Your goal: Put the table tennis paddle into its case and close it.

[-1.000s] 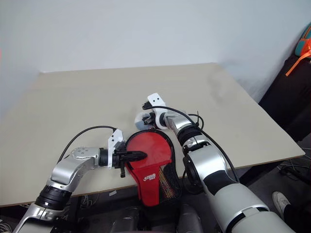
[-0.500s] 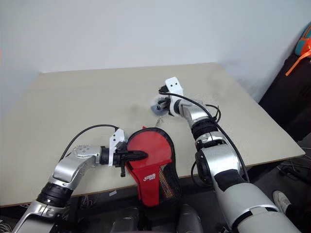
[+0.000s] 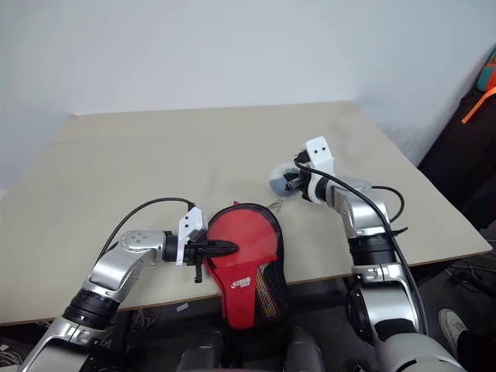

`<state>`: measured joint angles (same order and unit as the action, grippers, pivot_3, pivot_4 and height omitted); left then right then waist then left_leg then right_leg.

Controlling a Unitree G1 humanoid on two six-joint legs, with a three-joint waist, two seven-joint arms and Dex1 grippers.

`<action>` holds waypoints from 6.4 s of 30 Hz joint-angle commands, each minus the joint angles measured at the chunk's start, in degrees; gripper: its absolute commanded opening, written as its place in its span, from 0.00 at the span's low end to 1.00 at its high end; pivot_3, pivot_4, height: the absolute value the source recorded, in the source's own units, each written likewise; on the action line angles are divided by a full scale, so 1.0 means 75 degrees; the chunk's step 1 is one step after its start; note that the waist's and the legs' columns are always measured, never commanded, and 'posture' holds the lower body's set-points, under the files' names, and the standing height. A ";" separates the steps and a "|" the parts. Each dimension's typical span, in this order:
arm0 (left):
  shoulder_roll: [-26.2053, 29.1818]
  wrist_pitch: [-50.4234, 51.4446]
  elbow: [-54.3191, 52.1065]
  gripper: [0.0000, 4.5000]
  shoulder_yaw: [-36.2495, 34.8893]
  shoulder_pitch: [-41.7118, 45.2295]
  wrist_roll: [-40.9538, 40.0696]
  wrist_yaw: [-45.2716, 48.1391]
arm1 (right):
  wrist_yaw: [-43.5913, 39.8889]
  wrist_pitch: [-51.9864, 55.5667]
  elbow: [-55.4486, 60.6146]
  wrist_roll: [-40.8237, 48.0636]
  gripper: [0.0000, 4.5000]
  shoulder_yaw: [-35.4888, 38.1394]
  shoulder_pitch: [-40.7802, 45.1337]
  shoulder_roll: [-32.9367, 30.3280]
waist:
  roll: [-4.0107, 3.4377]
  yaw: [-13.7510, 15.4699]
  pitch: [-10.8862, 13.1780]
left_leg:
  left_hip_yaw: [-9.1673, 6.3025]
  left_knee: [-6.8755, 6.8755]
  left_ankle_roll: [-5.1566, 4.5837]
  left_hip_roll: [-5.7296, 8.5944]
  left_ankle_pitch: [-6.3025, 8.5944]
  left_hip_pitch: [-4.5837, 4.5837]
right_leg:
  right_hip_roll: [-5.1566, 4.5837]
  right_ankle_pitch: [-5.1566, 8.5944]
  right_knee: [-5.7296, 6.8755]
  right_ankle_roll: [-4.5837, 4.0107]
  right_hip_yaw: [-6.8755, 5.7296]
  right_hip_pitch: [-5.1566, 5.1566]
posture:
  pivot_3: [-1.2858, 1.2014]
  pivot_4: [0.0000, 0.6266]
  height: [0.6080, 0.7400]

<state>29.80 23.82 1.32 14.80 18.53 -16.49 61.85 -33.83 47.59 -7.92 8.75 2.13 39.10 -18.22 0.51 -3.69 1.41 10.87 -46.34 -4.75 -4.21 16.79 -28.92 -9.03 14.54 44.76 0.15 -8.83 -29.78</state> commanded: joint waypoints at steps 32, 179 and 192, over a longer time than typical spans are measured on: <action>-0.1469 -0.0677 0.1436 0.00 0.0794 0.1786 0.0579 0.0357 | 0.1460 -0.0454 0.2650 0.0569 0.05 0.0339 -0.2250 -0.0807 | -0.0032 0.0299 0.0016 | -0.0046 -0.0079 -0.0066 -0.0014 0.0038 -0.0019 | 0.0006 0.0014 -0.0010 -0.0009 -0.0046 0.0035 | 0.52 0.00 0.35; -0.1602 -0.1820 0.2940 0.00 0.1058 0.1944 0.1536 0.1028 | -0.3207 -0.5381 0.6535 0.0914 0.05 -0.0693 -0.9419 -0.4226 | -0.0107 0.0751 0.0029 | -0.0215 -0.0233 -0.0227 -0.0031 0.0154 -0.0103 | -0.0005 0.0057 -0.0020 0.0031 -0.0180 0.0083 | 0.52 0.00 0.35; -0.1559 -0.1741 0.2910 0.00 0.0782 0.1904 0.1430 0.0791 | -0.2948 -0.2275 0.6797 0.4003 0.92 0.0893 -0.6716 -0.4725 | -0.0104 0.0747 0.0032 | -0.0221 -0.0243 -0.0228 -0.0032 0.0154 -0.0102 | -0.0004 0.0056 -0.0021 0.0031 -0.0186 0.0089 | 0.52 0.00 0.35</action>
<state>17.74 9.72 22.34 21.29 33.09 -6.45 68.86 -58.18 28.44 43.06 34.71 5.75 -14.67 -54.21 -0.27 1.91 1.65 9.21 -48.16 -6.46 -4.44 17.94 -29.67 -9.06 14.96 44.60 0.38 -10.23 -29.11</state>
